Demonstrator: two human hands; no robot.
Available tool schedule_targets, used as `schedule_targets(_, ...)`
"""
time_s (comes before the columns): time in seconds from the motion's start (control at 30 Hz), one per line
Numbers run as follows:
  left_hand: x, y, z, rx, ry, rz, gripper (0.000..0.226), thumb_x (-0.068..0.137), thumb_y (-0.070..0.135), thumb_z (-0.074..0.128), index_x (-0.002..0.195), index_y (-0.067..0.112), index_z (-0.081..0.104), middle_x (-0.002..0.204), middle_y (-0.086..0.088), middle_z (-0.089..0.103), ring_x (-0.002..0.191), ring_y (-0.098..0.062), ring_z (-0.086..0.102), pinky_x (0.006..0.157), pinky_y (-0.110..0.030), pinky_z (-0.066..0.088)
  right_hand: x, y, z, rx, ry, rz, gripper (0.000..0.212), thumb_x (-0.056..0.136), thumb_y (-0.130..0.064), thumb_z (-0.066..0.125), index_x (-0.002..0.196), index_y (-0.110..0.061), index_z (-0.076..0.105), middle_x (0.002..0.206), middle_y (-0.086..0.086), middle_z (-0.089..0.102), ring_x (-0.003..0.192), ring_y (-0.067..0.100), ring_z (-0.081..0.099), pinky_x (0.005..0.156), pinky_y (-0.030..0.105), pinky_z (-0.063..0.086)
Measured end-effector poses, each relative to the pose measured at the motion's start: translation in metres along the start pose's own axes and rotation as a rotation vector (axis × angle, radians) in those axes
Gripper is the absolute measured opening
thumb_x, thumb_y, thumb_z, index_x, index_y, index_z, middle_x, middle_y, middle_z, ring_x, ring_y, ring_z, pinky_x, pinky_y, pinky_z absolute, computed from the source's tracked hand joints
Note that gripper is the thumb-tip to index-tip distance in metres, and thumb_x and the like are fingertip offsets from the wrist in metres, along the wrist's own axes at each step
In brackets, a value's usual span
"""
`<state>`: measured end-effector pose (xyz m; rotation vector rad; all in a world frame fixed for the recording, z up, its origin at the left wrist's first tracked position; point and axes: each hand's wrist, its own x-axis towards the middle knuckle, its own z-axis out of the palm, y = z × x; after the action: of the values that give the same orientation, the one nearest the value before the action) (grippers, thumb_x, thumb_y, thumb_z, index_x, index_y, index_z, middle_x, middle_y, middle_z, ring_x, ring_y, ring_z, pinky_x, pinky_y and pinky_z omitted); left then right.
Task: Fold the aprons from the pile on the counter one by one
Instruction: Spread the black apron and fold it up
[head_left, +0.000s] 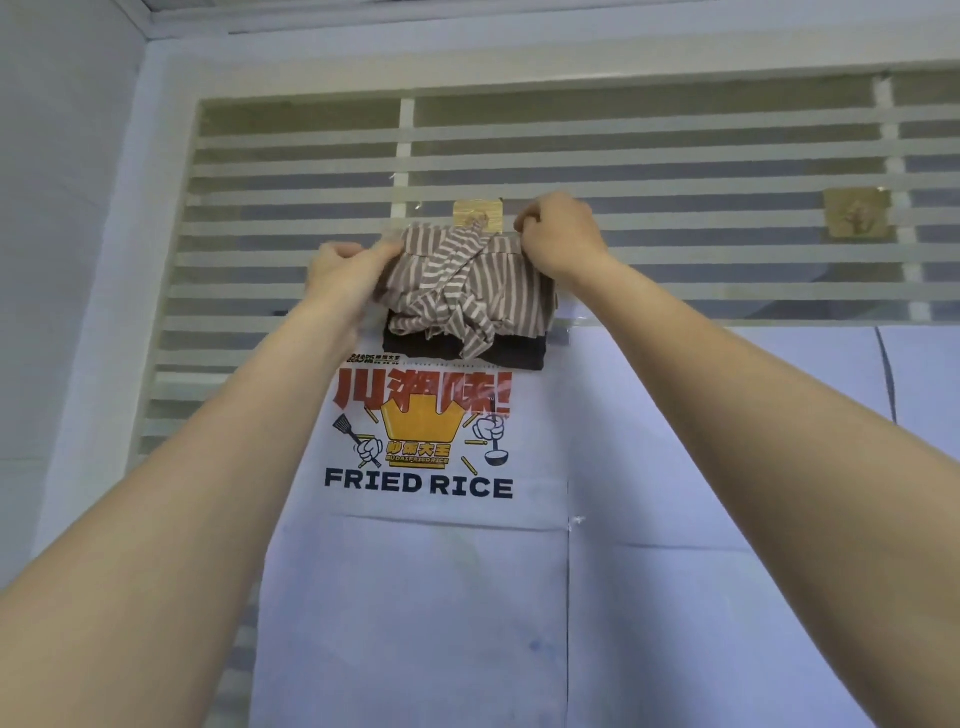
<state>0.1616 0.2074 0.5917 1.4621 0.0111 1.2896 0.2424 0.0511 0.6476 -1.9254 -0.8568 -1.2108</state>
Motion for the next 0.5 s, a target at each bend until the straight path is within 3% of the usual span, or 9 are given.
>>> schedule_targets(0.13,-0.022,0.014,0.009,0.118,0.241,0.183,0.019,0.091,0.022,0.055,0.109,0.015,0.054,0.116,-0.001,0.056,0.101,-0.014,0.053,0.084,-0.027,0.045,-0.025,-0.011,-0.02,0.102,0.192,-0.016,0.031,0.09,-0.004,0.038,0.101,-0.008,0.067,0.107,0.01,0.066,0.102,0.026,0.059,0.092,0.039,0.046)
schedule_targets(0.2,-0.041,0.02,0.016,0.16,0.271,0.257,0.008,0.093,0.018,0.05,0.101,0.017,0.054,0.115,-0.002,0.056,0.102,-0.014,0.054,0.09,-0.028,0.047,-0.045,-0.021,-0.027,0.133,0.205,-0.089,0.03,0.09,-0.004,0.039,0.094,-0.009,0.068,0.1,0.008,0.068,0.094,0.022,0.061,0.087,0.038,0.049)
schedule_targets(0.3,-0.082,0.015,0.024,0.199,0.173,0.283,0.013,0.092,0.015,0.049,0.083,0.023,0.048,0.11,-0.002,0.059,0.094,-0.012,0.054,0.088,-0.026,0.047,-0.091,-0.029,-0.029,0.161,0.11,-0.157,0.03,0.089,-0.003,0.039,0.089,-0.008,0.069,0.091,0.005,0.066,0.074,0.013,0.056,0.076,0.031,0.049)
schedule_targets(0.37,-0.12,-0.001,0.023,0.208,0.075,0.277,0.02,0.09,0.013,0.048,0.075,0.026,0.045,0.101,0.0,0.06,0.085,-0.009,0.052,0.082,-0.022,0.046,-0.134,-0.024,-0.022,0.198,0.01,-0.142,0.031,0.083,0.0,0.039,0.086,-0.004,0.07,0.083,0.005,0.066,0.073,0.014,0.057,0.073,0.029,0.048)
schedule_targets(0.43,-0.171,-0.036,0.012,0.248,-0.063,0.191,0.016,0.089,0.009,0.047,0.079,0.021,0.05,0.087,0.005,0.058,0.076,-0.004,0.051,0.072,-0.014,0.045,-0.194,-0.007,-0.008,0.234,-0.143,-0.071,0.03,0.077,0.001,0.039,0.082,0.001,0.068,0.082,0.008,0.068,0.078,0.02,0.061,0.075,0.031,0.05)
schedule_targets(0.5,-0.216,-0.083,0.001,0.32,-0.223,0.051,0.009,0.088,0.009,0.048,0.086,0.013,0.056,0.086,0.002,0.061,0.079,-0.01,0.055,0.075,-0.02,0.046,-0.253,0.016,0.004,0.266,-0.345,0.046,0.031,0.077,0.003,0.039,0.084,0.004,0.069,0.081,0.011,0.068,0.074,0.019,0.062,0.072,0.027,0.051)
